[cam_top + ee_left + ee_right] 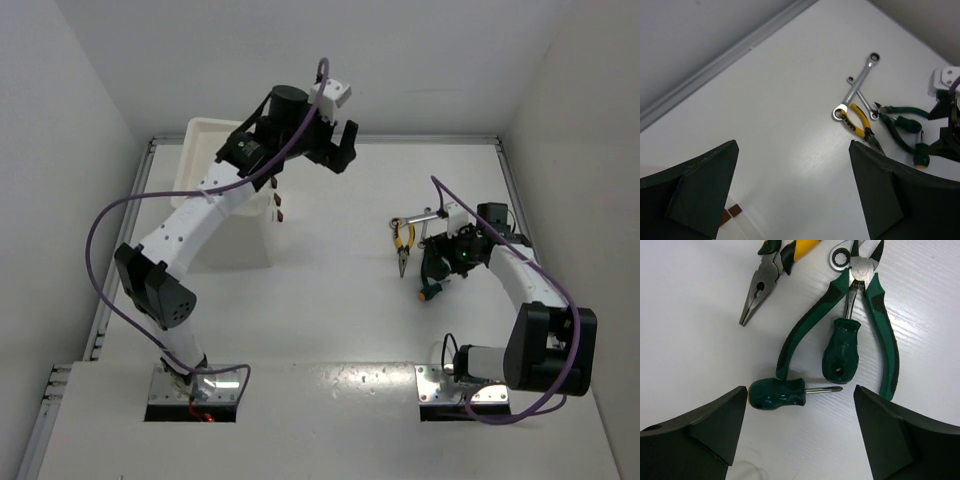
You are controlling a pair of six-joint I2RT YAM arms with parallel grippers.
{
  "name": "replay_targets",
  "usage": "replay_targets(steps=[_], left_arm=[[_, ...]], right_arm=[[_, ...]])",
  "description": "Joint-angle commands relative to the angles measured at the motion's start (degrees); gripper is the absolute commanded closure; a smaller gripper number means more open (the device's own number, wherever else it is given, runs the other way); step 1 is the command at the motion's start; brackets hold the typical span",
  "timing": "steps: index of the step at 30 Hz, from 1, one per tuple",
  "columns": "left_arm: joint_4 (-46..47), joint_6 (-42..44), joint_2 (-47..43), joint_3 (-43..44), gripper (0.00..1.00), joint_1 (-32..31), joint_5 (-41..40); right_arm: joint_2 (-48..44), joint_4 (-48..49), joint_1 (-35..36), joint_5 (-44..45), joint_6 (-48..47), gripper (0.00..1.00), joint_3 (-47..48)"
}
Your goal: Sort the tools into containers
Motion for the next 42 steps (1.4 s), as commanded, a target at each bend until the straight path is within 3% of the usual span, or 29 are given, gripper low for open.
replay_targets(steps=[1,7,15,21,25,31,42], left_arm=[[-1.6,0.2,-1.7,4.2,0.01,2.2,-3.3],[0.0,-2.6,-7.9,3.1,0.00,9.9,-12.8],[-3.6,-4.2,-20.8,-9.8,0.00,21.9,-24.1],[-7.6,-6.2,-25.2,-13.1,0.03,28.2,-22.2],[-10.8,-8.0,-25.8,-17.0,0.09,32.3,-19.7],[-11.9,-8.7,-24.4,-20.5,0.11,38.1,-16.5],[-12.5,-8.1,-19.7,-21.6,0.11,40.7,-11.4]], right_arm=[[0.6,1.8,-0.2,-0.2,1.1,0.12,3.3],[2.5,3.0,-0.2,-1.3,2.4,0.04,6.1],[5.9,2.2,1.5,-10.5,2.7,0.02,12.0],[7.8,1.0,6.4,-12.4,-0.7,0.02,14.6],[9.1,0.4,8.7,-12.4,-2.8,0.02,17.3],[10.9,-0.1,9.3,-12.9,-2.8,0.02,20.2],[10.9,0.5,8.7,-12.4,-1.2,0.02,20.2]])
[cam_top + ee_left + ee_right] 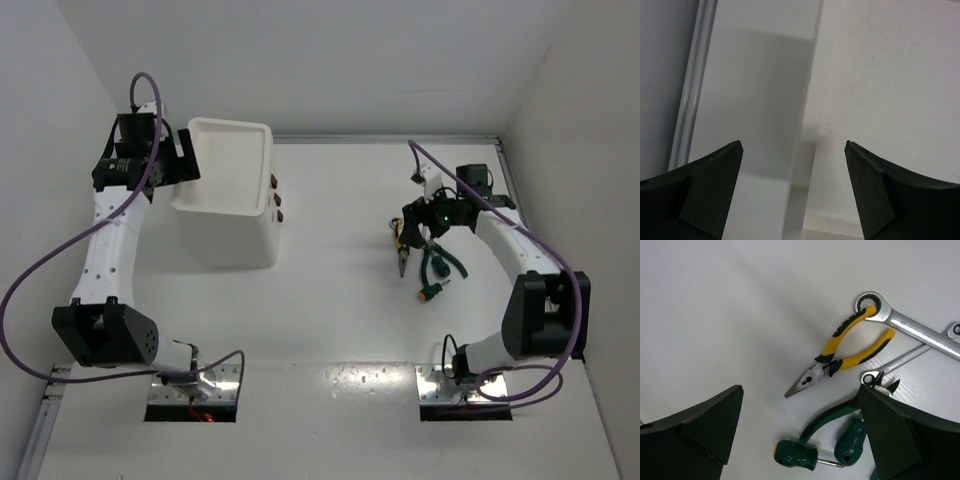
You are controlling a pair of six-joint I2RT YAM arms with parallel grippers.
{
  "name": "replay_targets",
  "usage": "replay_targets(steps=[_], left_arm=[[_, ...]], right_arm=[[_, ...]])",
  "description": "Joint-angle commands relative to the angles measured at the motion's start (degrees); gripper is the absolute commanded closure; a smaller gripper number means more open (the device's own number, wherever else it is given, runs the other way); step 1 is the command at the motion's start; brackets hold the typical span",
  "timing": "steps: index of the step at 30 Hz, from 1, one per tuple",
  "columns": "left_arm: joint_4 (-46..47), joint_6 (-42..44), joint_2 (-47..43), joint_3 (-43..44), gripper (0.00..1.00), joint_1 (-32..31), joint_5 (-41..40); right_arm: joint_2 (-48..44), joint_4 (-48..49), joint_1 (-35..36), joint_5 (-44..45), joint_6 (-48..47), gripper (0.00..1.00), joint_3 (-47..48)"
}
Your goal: Sort the tools into containers
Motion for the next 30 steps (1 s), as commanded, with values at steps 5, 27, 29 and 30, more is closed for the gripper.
replay_targets(steps=[5,27,29,30], left_arm=[[0.4,0.0,1.7,-1.5,0.09,0.5,3.1],[0.4,4.1,4.6,-1.9,0.69,3.7,7.9],[0.4,4.7,4.6,-1.9,1.00,3.7,7.9],[0.4,4.7,4.6,-2.4,1.00,3.7,7.9]], right_arm=[[0.5,1.4,-0.3,-1.5,-0.2,0.02,2.1],[1.6,3.3,-0.3,-5.8,0.9,0.08,3.3],[1.6,5.8,0.3,-9.5,0.9,0.12,2.8],[2.1,7.5,0.3,-11.9,0.9,0.17,2.0]])
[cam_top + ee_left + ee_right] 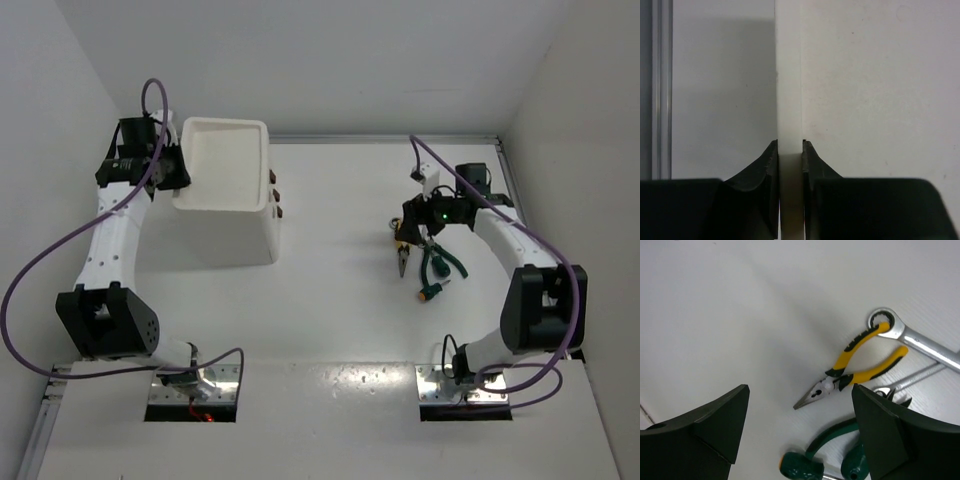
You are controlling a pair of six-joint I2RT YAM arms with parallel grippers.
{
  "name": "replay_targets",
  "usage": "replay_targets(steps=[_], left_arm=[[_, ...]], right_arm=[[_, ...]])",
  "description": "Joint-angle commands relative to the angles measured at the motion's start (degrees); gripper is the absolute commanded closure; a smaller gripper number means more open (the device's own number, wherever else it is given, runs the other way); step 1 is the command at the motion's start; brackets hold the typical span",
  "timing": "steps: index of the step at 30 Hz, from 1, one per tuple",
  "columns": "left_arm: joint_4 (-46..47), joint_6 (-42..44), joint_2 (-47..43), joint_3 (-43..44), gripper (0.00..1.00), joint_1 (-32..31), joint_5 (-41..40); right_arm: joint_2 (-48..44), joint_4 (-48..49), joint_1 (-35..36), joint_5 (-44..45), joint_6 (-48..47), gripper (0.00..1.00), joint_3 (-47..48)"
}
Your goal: Sort the tools into containers
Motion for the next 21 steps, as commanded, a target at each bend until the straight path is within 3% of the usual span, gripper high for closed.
replay_targets(steps=[1,7,15,21], left_arm=[[-1.1,1.4,1.4,0.3,1.00,1.2,-2.5],[-1.1,4.1,1.4,-0.2,1.00,1.2,4.3],[-3.3,5.3,3.6,0.3,1.00,1.2,12.0],[-3.3,5.9,4.3,0.3,1.00,1.2,15.2]], right_arm=[[0.9,7.7,0.6,-8.4,0.2,0.19,1.8],[6.5,26.7,4.1,-15.0,3.9,0.36,-0.6],[18.7,34.2,12.4,-19.6,-5.9,0.40,4.8],[27.0,42.6,19.0,-19.6,-6.5,0.43,10.0]])
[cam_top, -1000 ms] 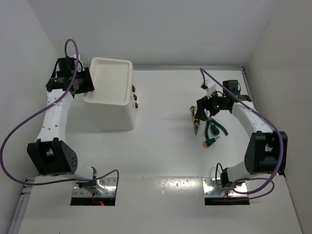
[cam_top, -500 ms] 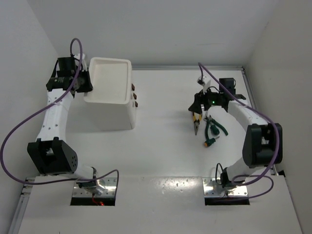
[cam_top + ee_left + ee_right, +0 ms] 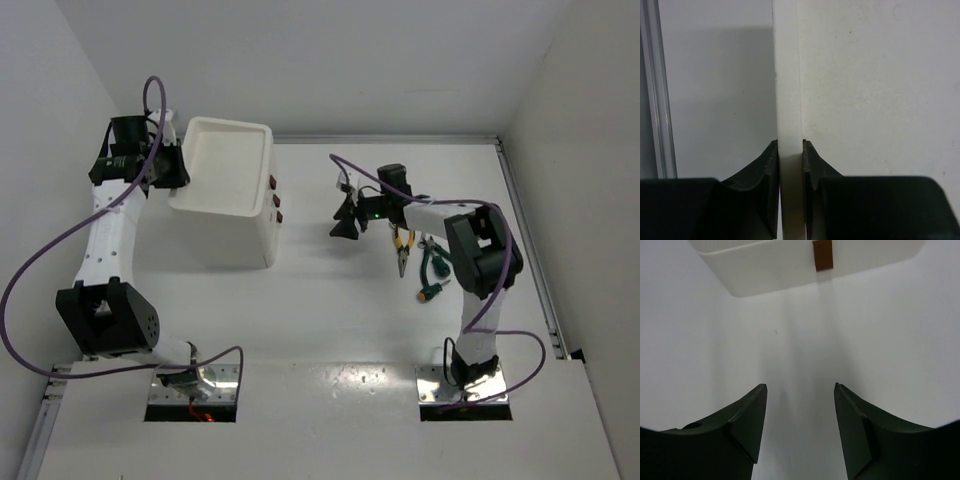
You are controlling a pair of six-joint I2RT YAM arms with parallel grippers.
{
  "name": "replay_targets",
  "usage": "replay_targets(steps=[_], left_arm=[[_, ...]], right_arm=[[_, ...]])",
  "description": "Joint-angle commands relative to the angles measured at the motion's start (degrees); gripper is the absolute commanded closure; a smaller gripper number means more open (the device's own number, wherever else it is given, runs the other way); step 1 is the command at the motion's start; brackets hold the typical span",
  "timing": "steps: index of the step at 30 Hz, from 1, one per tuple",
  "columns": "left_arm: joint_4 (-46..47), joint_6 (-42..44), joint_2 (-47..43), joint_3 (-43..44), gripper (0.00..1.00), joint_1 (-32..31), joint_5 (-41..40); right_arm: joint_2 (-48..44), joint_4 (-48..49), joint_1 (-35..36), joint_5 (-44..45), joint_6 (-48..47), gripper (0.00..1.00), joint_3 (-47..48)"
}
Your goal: Sort the tools into containers
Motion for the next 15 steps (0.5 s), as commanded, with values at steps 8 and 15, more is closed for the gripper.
replay_targets(steps=[8,15], left_arm=[[-3.3,-0.2,3.5,-1.7,1.00,-2.1,8.2],[-2.2,-0.7,2.9,-3.4,1.00,-3.4,8.2]], right_arm=[[11.5,13.0,5.8,-3.4,1.3,0.47,13.7],[17.3,15.1,8.3,-2.7,5.8,0.48,18.0]])
